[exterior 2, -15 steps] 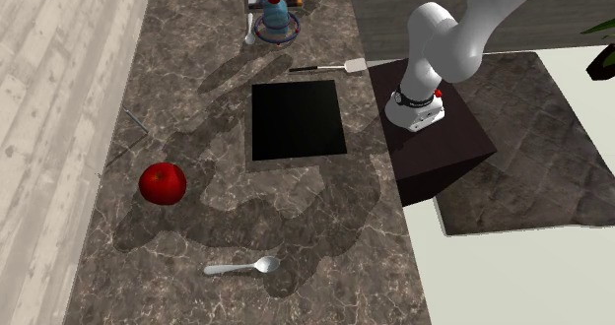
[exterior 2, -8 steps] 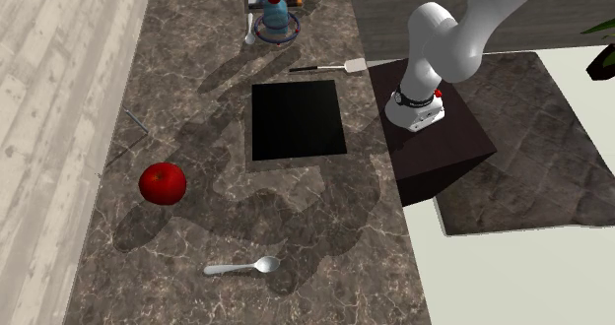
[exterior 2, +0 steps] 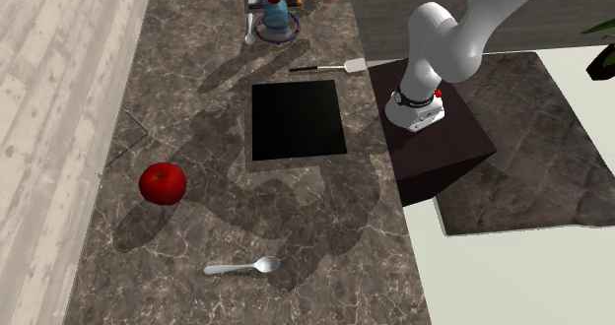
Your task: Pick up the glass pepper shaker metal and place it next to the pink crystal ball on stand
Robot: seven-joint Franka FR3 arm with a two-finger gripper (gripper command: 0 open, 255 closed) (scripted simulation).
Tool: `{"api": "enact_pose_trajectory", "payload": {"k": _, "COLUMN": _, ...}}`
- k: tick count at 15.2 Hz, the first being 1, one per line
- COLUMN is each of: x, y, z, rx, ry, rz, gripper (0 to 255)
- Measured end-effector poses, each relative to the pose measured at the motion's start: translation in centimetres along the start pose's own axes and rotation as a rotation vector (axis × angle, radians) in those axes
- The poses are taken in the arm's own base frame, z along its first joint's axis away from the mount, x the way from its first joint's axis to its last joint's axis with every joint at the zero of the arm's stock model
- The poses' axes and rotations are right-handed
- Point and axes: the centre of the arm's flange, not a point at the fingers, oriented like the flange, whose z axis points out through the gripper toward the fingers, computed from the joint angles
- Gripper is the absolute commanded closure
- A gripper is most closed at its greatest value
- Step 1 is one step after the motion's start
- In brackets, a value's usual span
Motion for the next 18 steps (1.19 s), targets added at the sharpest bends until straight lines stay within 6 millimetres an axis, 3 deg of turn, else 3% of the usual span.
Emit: {"api": "enact_pose_trajectory", "payload": {"k": 18, "x": -0.2, "y": -1.7, "z": 9.4, "rx": 0.000, "ry": 0.000, "rz": 0.000, "gripper": 255}}
